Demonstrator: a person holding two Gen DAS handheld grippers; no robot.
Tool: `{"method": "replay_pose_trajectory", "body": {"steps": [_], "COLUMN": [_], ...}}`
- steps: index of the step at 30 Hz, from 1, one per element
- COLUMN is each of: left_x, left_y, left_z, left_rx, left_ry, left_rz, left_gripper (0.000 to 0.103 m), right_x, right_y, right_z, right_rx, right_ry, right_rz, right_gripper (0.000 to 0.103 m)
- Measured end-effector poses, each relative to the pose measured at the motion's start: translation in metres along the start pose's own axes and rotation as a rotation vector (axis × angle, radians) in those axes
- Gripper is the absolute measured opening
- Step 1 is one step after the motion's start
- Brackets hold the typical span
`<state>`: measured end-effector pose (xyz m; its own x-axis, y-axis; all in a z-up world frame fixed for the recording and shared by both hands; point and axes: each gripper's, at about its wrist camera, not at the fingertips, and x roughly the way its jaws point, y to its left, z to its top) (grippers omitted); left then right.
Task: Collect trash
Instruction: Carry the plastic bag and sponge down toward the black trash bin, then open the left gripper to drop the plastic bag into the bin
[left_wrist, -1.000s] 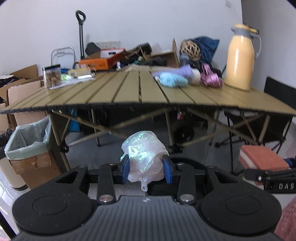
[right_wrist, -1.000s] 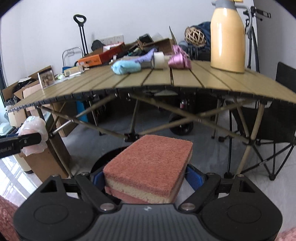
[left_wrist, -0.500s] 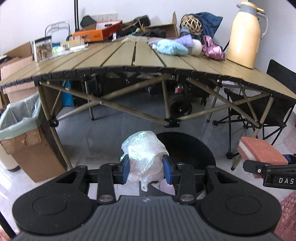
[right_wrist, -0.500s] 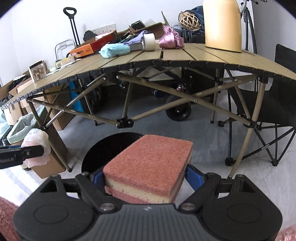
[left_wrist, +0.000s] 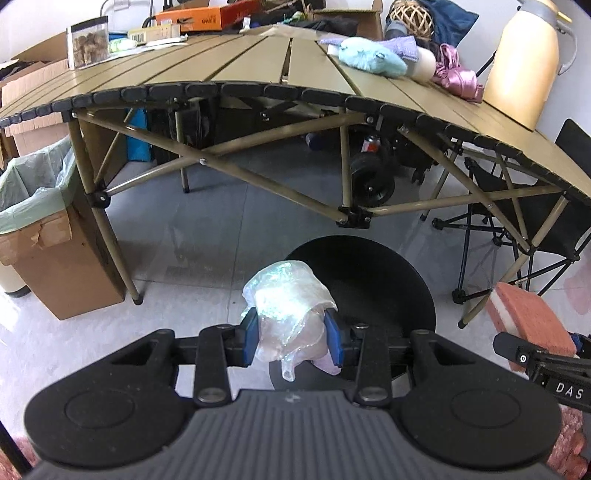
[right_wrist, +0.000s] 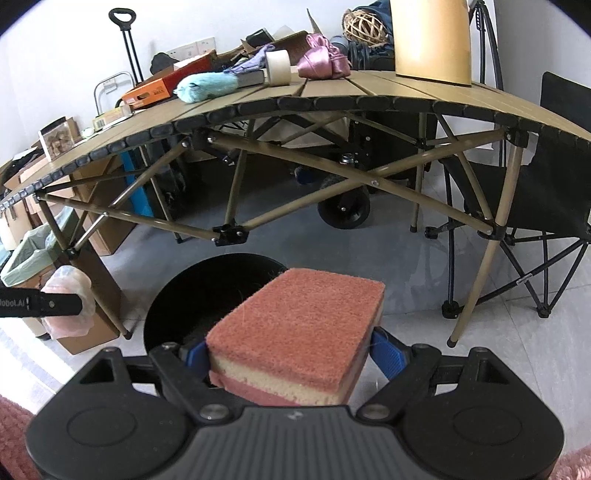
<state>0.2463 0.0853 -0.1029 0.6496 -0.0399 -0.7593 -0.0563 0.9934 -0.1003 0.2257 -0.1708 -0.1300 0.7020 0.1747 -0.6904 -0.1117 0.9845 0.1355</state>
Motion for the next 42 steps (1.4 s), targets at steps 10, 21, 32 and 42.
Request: {"method": "replay_pose_trajectory", "body": {"steps": [10, 21, 32, 42], "left_x": [0.022, 0.038, 0.06, 0.079], "left_y": [-0.014, -0.045, -0.08, -0.094], "left_z": [0.02, 0.035, 0.044, 0.049], "left_rx": [-0.021, 0.004, 0.035, 0.028], "left_ry": [0.069, 0.106, 0.13, 0.183], "left_rz": [-0.006, -0.025, -0.029, -0.022], "left_gripper": [0.037, 0.037, 0.037, 0.037], "right_x": [0.012, 0.02, 0.024, 0.03], "right_y": [-0.014, -0.027, -0.037, -0.047], "right_z": [0.0, -0.001, -0.005, -0.006], "right_rx": [0.031, 0.064, 0.092, 0.119], "right_ry": [0.03, 0.056, 0.076, 0.088], "right_rz": [-0.039, -0.059, -0.087, -0.102], "right_gripper": [0.086, 0.086, 0.086, 0.086]}}
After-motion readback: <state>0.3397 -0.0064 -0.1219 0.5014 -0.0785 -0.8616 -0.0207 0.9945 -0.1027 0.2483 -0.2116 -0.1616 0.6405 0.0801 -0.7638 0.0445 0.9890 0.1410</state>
